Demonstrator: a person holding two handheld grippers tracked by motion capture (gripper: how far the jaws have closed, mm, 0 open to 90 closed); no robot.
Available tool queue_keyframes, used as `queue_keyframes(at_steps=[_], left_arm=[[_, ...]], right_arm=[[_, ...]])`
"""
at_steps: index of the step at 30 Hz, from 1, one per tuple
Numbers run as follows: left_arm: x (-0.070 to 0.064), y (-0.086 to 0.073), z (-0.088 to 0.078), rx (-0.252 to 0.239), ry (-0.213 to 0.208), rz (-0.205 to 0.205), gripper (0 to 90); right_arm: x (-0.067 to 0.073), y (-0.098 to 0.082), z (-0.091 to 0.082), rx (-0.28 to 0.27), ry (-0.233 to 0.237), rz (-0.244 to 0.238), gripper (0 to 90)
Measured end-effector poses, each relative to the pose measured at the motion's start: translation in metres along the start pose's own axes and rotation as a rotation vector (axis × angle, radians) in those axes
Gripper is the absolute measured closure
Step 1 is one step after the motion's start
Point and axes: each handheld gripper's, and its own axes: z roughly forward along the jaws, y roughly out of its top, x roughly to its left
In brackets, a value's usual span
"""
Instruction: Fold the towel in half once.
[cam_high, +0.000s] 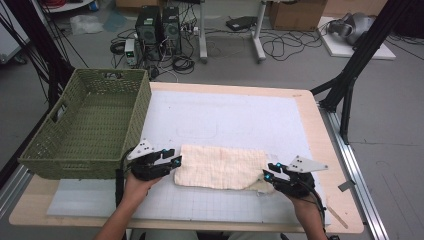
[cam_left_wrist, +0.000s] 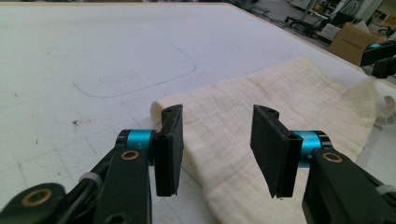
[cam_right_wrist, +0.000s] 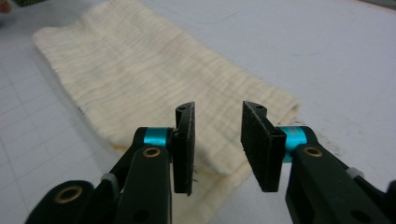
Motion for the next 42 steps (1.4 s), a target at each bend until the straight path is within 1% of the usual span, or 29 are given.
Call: queue_keyframes(at_steps=[6, 10, 12, 14, 16, 19, 21, 22, 23, 24, 25, 26, 27, 28, 29, 30, 32, 33, 34, 35, 38, 40, 42], left_arm=[[0.001, 0.001, 0.000, 0.000, 0.012, 0.010, 53.8], [0.001, 0.002, 0.003, 0.002, 0.024, 0.010, 52.1], [0.001, 0.003, 0.005, 0.007, 0.030, 0.010, 49.8], [0.001, 0.004, 0.006, 0.006, 0.039, 0.014, 49.5], [0.001, 0.006, 0.005, -0.002, 0.046, 0.018, 49.4], [0.003, 0.006, 0.004, -0.010, 0.061, 0.018, 47.9], [0.004, 0.006, 0.004, -0.017, 0.073, 0.011, 46.1], [0.004, 0.007, 0.003, -0.018, 0.080, 0.007, 44.9], [0.004, 0.007, 0.003, -0.019, 0.085, 0.006, 44.6], [0.004, 0.007, 0.003, -0.020, 0.094, 0.007, 44.6], [0.004, 0.007, 0.003, -0.018, 0.095, 0.009, 44.6], [0.004, 0.007, 0.004, -0.020, 0.098, 0.006, 44.6], [0.004, 0.007, 0.004, -0.020, 0.102, 0.007, 44.3], [0.004, 0.007, 0.004, -0.015, 0.103, 0.007, 43.9], [0.004, 0.007, 0.004, -0.012, 0.107, 0.008, 43.8], [0.004, 0.007, 0.005, -0.011, 0.111, 0.008, 43.7], [0.003, 0.007, 0.005, -0.010, 0.110, 0.008, 43.4], [0.003, 0.007, 0.006, -0.006, 0.112, 0.010, 43.4], [0.003, 0.007, 0.006, -0.004, 0.113, 0.013, 43.4], [0.003, 0.006, 0.006, -0.004, 0.115, 0.013, 43.4], [0.004, 0.006, 0.006, -0.004, 0.115, 0.010, 43.5], [0.004, 0.006, 0.006, -0.001, 0.115, 0.011, 43.6], [0.004, 0.006, 0.006, 0.000, 0.115, 0.011, 43.7]], right_arm=[[-0.008, -0.002, -0.006, -0.035, -0.028, 0.051, 62.5], [-0.009, -0.002, -0.005, -0.034, -0.041, 0.044, 61.6], [-0.010, -0.001, 0.000, -0.024, -0.055, 0.038, 59.5], [-0.012, 0.000, 0.005, -0.015, -0.079, 0.040, 53.1], [-0.013, 0.002, 0.011, -0.014, -0.102, 0.042, 49.2], [-0.015, 0.005, 0.020, -0.009, -0.117, 0.048, 46.3], [-0.019, 0.007, 0.027, 0.005, -0.117, 0.061, 44.3], [-0.022, 0.007, 0.031, 0.011, -0.112, 0.073, 40.8], [-0.024, 0.006, 0.036, 0.022, -0.116, 0.083, 38.8], [-0.026, 0.006, 0.039, 0.029, -0.121, 0.080, 38.4], [-0.027, 0.004, 0.042, 0.041, -0.108, 0.096, 38.4], [-0.028, 0.003, 0.045, 0.050, -0.095, 0.099, 39.8], [-0.028, 0.002, 0.048, 0.058, -0.078, 0.092, 43.7], [-0.027, 0.001, 0.050, 0.073, -0.064, 0.083, 49.7], [-0.027, 0.000, 0.052, 0.087, -0.046, 0.076, 60.1], [-0.025, 0.000, 0.054, 0.106, -0.035, 0.067, 73.0], [-0.022, 0.001, 0.056, 0.126, -0.031, 0.024, 86.5], [-0.021, 0.001, 0.055, 0.124, -0.044, 0.002, 87.1], [-0.020, 0.002, 0.054, 0.118, -0.053, -0.004, 87.3], [-0.020, 0.003, 0.053, 0.113, -0.056, -0.005, 87.4], [-0.023, 0.003, 0.050, 0.103, -0.083, 0.006, 87.3], [-0.025, 0.002, 0.049, 0.111, -0.093, 0.023, 87.3], [-0.025, 0.002, 0.050, 0.128, -0.108, 0.016, 87.1]])
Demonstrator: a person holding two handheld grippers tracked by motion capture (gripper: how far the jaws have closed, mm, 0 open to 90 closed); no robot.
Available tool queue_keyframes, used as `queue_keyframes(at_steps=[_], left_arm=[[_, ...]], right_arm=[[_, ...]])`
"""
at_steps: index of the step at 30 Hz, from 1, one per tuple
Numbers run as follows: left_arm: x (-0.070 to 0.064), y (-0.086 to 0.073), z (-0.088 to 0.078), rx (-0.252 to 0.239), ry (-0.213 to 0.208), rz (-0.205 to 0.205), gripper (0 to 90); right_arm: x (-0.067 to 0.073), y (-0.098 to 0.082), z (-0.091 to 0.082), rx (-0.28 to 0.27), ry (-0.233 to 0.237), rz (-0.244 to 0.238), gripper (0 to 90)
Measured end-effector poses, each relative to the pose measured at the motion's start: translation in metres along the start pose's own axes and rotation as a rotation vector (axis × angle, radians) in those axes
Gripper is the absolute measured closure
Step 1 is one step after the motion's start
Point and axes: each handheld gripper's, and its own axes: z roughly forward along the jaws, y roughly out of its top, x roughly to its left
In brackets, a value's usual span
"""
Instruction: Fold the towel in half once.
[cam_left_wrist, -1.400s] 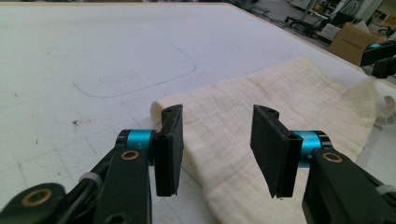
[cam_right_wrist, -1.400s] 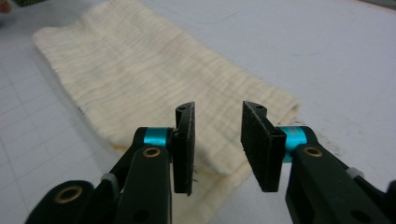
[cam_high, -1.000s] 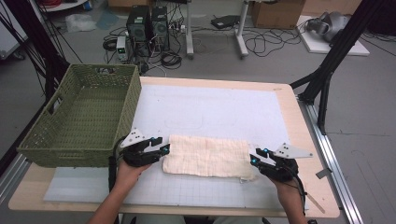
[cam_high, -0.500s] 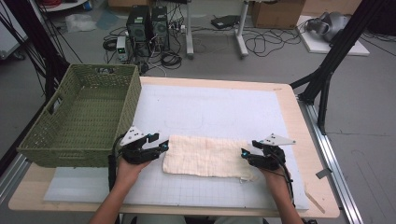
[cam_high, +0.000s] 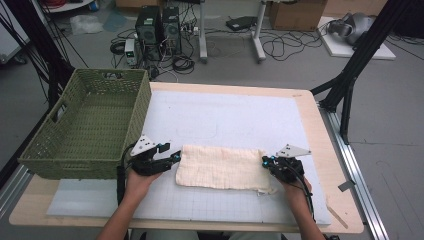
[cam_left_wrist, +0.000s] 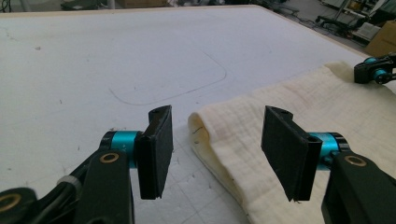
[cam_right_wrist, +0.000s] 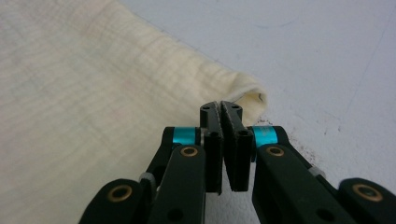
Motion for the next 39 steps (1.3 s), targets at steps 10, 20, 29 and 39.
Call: queue_keyframes(at_steps=[10, 20, 29, 39], left_arm=[[0.003, 0.002, 0.004, 0.006, 0.010, -0.015, 43.2], [0.011, 0.017, 0.022, 0.031, 0.032, -0.023, 38.8], [0.018, 0.025, 0.039, 0.053, 0.041, -0.028, 38.0], [0.021, 0.019, 0.055, 0.133, 0.062, -0.012, 40.2]], right_arm=[[-0.003, 0.003, -0.009, -0.068, -0.026, 0.040, 60.0], [-0.003, 0.006, -0.014, -0.105, -0.041, 0.060, 45.8], [-0.003, 0.007, -0.013, -0.108, -0.041, 0.061, 43.7], [-0.009, 0.019, 0.004, -0.089, -0.003, 0.068, 40.0]])
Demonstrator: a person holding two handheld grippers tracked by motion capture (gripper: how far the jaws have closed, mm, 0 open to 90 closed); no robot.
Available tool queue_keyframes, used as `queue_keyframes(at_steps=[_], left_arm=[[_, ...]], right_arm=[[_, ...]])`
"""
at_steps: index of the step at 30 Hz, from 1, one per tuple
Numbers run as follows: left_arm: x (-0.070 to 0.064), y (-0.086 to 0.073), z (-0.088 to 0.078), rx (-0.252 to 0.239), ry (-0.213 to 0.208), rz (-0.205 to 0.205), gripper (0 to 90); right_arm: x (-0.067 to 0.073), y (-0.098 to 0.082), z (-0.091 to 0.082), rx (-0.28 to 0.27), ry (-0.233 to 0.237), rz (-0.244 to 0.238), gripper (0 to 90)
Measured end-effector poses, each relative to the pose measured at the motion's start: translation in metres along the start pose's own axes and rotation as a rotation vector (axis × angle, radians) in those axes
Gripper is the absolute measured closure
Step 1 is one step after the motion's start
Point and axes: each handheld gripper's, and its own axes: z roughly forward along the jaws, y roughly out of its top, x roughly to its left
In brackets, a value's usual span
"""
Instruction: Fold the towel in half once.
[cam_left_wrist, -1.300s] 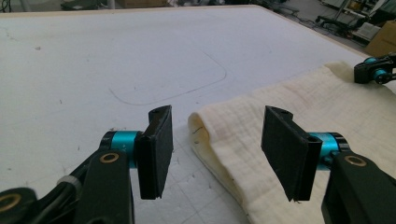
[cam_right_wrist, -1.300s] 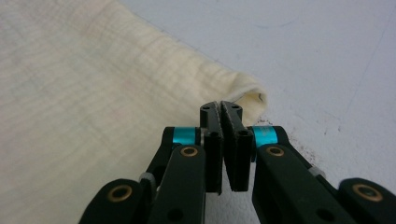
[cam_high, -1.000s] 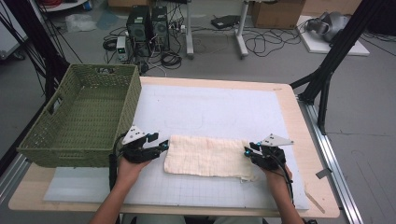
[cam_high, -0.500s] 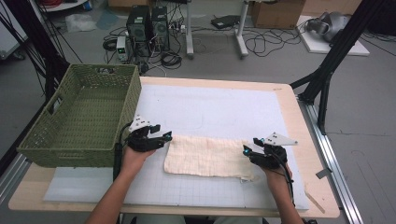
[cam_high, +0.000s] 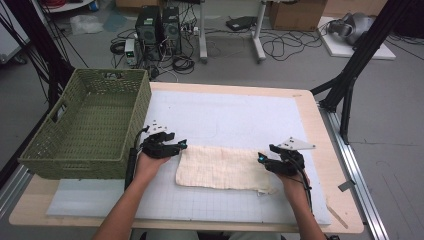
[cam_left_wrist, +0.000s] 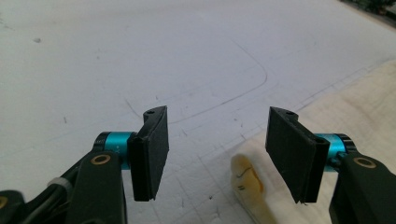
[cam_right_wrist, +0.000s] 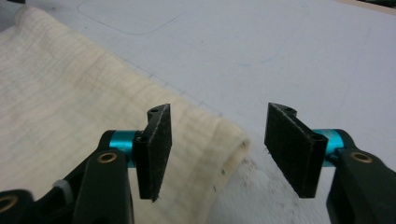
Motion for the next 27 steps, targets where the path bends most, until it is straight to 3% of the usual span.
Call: queue_keyframes(at_steps=[3, 6, 9, 12, 15, 17, 20, 22, 24, 27], left_arm=[[-0.001, -0.003, 0.009, 0.041, 0.015, 0.023, 41.9], [-0.006, -0.002, 0.014, 0.081, 0.023, 0.073, 45.4], [-0.009, -0.002, 0.017, 0.122, 0.024, 0.108, 51.0], [-0.013, -0.002, 0.018, 0.136, 0.010, 0.153, 59.1], [-0.014, -0.003, 0.018, 0.139, -0.033, 0.159, 71.9], [-0.016, -0.003, 0.017, 0.142, -0.037, 0.165, 81.8], [-0.014, -0.003, 0.017, 0.140, -0.047, 0.139, 84.4], [-0.013, -0.003, 0.016, 0.138, -0.045, 0.124, 84.6], [-0.013, -0.002, 0.015, 0.132, -0.036, 0.133, 84.7], [-0.012, -0.003, 0.014, 0.131, -0.036, 0.139, 85.5]], right_arm=[[0.000, 0.008, 0.015, 0.034, 0.000, -0.013, 38.9], [0.000, 0.008, 0.027, 0.088, -0.026, -0.025, 43.8], [-0.001, 0.003, 0.038, 0.144, 0.003, -0.015, 46.4], [-0.003, 0.003, 0.036, 0.141, 0.022, -0.015, 52.7], [-0.009, 0.002, 0.034, 0.142, 0.057, 0.006, 64.7], [-0.012, 0.001, 0.032, 0.143, 0.066, 0.020, 71.6], [-0.014, 0.001, 0.031, 0.145, 0.077, 0.013, 75.5], [-0.014, 0.001, 0.031, 0.148, 0.072, 0.005, 72.1], [-0.016, 0.001, 0.031, 0.145, 0.024, 0.015, 52.6], [-0.021, -0.001, 0.031, 0.138, 0.042, 0.039, 55.0]])
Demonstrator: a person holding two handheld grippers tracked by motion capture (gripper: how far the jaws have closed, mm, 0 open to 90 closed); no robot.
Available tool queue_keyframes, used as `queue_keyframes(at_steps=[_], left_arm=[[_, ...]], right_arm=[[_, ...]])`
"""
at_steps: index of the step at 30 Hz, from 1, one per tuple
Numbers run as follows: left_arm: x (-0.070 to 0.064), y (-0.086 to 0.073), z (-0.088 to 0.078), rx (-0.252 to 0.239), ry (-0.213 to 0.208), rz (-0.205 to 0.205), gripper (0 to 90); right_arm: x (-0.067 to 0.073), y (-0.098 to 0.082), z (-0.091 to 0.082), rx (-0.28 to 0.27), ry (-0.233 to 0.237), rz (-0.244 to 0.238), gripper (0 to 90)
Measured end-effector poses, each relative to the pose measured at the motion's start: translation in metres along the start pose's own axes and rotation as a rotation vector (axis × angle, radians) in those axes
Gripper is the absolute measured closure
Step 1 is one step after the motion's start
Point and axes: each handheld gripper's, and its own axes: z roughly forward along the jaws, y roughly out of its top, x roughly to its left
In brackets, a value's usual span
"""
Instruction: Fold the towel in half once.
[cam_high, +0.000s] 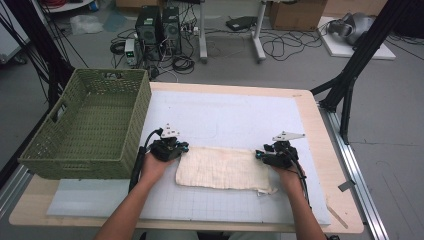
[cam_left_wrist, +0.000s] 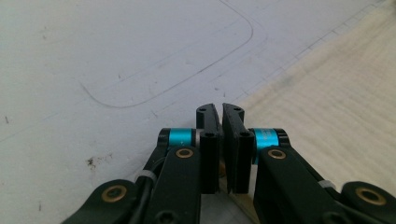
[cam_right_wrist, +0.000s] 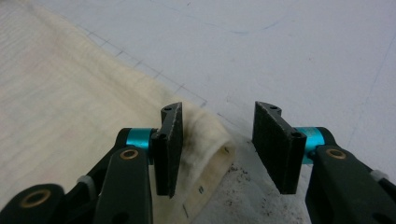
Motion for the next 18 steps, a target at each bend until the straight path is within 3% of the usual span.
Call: queue_keyframes(at_steps=[1, 2, 3, 4, 8, 12, 14, 15, 16, 17, 18], left_arm=[[0.000, -0.001, 0.000, -0.005, 0.002, -0.009, 85.7], [0.000, -0.001, -0.001, -0.008, 0.008, -0.015, 85.8], [0.001, -0.001, -0.001, -0.015, 0.019, -0.016, 85.8], [0.001, 0.000, -0.002, -0.031, 0.031, -0.022, 85.9], [0.004, 0.004, -0.005, -0.099, 0.090, -0.050, 86.1], [0.008, 0.008, -0.003, -0.113, 0.152, -0.064, 86.1], [0.011, 0.009, -0.002, -0.114, 0.143, -0.098, 85.9], [0.011, 0.009, -0.002, -0.117, 0.137, -0.106, 84.0], [0.011, 0.008, -0.003, -0.121, 0.123, -0.113, 76.2], [0.011, 0.009, -0.005, -0.123, 0.109, -0.130, 59.5], [0.012, 0.009, -0.008, -0.131, 0.091, -0.134, 49.5]], right_arm=[[0.000, 0.000, 0.000, 0.000, 0.003, 0.000, 64.4], [-0.002, 0.000, -0.001, 0.005, 0.052, 0.002, 81.0], [-0.001, 0.001, -0.001, 0.008, 0.069, 0.000, 83.4], [0.001, 0.002, -0.001, 0.010, 0.058, -0.029, 84.6], [0.008, 0.008, 0.002, -0.026, -0.022, -0.089, 85.5], [0.011, 0.019, 0.008, -0.069, -0.069, -0.094, 85.3], [0.010, 0.026, 0.011, -0.055, -0.073, -0.099, 82.0], [0.011, 0.028, 0.012, -0.058, -0.094, -0.111, 74.1], [0.011, 0.029, 0.011, -0.066, -0.100, -0.098, 68.4], [0.011, 0.029, 0.009, -0.076, -0.103, -0.090, 62.2], [0.010, 0.028, 0.006, -0.084, -0.107, -0.078, 56.4]])
